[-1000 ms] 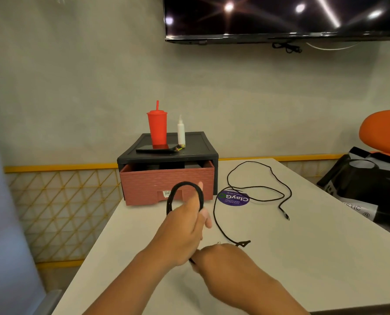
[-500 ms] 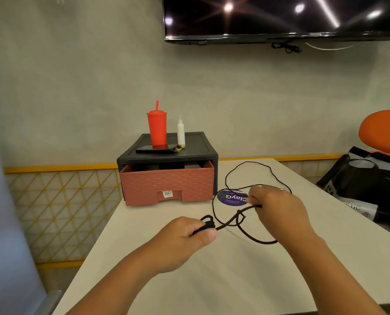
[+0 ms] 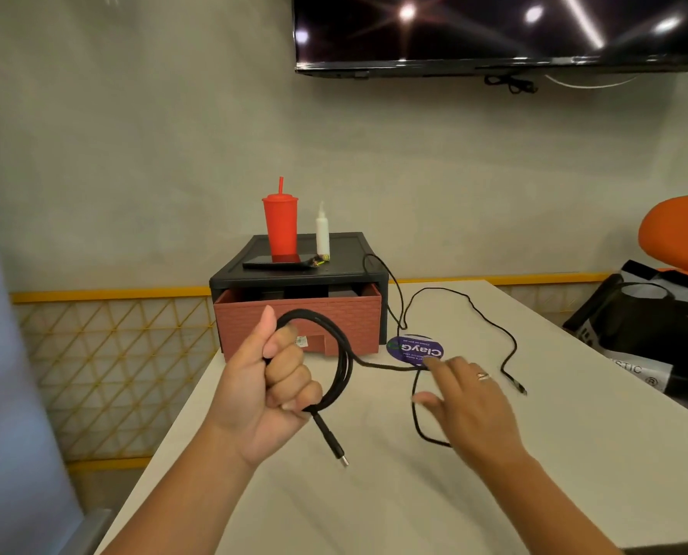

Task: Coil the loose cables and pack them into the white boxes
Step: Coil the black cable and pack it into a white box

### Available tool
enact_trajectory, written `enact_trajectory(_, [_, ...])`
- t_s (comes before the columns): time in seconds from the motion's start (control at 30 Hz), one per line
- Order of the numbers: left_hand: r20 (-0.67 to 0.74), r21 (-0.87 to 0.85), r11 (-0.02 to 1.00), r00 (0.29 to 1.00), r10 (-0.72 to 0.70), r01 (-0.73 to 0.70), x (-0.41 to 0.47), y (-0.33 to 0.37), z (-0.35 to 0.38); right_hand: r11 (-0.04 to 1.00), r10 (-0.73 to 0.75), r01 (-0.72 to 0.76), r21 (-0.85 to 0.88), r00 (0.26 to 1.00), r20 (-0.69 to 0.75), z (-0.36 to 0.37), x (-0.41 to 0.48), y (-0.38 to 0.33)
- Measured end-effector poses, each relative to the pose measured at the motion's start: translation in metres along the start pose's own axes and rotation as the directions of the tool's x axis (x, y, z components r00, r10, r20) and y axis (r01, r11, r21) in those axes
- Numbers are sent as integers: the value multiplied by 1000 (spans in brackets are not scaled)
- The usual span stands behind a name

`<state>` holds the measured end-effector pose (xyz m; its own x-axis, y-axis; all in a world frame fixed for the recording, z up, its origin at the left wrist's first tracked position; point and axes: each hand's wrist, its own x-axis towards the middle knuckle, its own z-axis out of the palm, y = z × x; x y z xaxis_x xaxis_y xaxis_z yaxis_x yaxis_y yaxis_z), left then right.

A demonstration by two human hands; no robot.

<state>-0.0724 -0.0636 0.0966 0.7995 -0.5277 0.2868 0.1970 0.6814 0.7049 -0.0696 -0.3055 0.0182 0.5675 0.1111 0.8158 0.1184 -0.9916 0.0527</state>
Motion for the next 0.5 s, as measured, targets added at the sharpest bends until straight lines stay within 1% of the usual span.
enact_trajectory(0.07, [-70, -24, 1000, 998, -4, 2, 3, -4, 7, 999, -2, 2, 45, 1000, 8, -1, -2, -20])
enact_trajectory(0.1, [-111, -23, 1000, 994, -16, 13, 4, -5, 12, 994, 12, -14, 112, 1000, 10, -4, -1, -32])
enact_trajectory(0.13, [-154, -11, 1000, 988, -20, 18, 5, -7, 16, 976, 21, -23, 218, 1000, 14, -9, 2, -45])
enact_trajectory(0.17, [-191, 6, 1000, 981, -20, 21, 6, -10, 19, 931, 23, -27, 365, 1000, 18, -17, 6, -58])
enact_trajectory(0.2, [-212, 15, 1000, 977, -15, 19, 7, -13, 21, 846, 31, -47, 531, 999, 40, -24, 12, -70])
enact_trajectory(0.23, [-226, 24, 1000, 974, -13, 19, 7, -16, 23, 731, 42, -85, 677, 996, 80, -30, 18, -79])
enact_trajectory(0.27, [-231, 28, 999, 973, -15, 22, 6, -18, 24, 613, 78, -137, 778, 991, 113, -35, 25, -86])
enact_trajectory(0.3, [-229, 32, 999, 973, -24, 32, 5, -19, 26, 511, 138, -189, 839, 981, 137, -38, 31, -90])
enact_trajectory(0.33, [-223, 32, 999, 974, -35, 43, 4, -19, 26, 427, 198, -235, 873, 966, 163, -40, 37, -92])
enact_trajectory(0.37, [-215, 34, 998, 976, -47, 55, 3, -19, 28, 367, 241, -273, 889, 951, 192, -41, 42, -91])
enact_trajectory(0.4, [-205, 33, 998, 977, -55, 63, 2, -19, 28, 333, 260, -306, 892, 939, 225, -42, 45, -90])
enact_trajectory(0.47, [-193, 22, 997, 979, -69, 74, 0, -18, 29, 271, 247, -382, 883, 915, 320, -45, 49, -90])
enact_trajectory(0.5, [-192, 14, 997, 978, -77, 82, -1, -18, 28, 219, 248, -437, 872, 889, 384, -47, 51, -91])
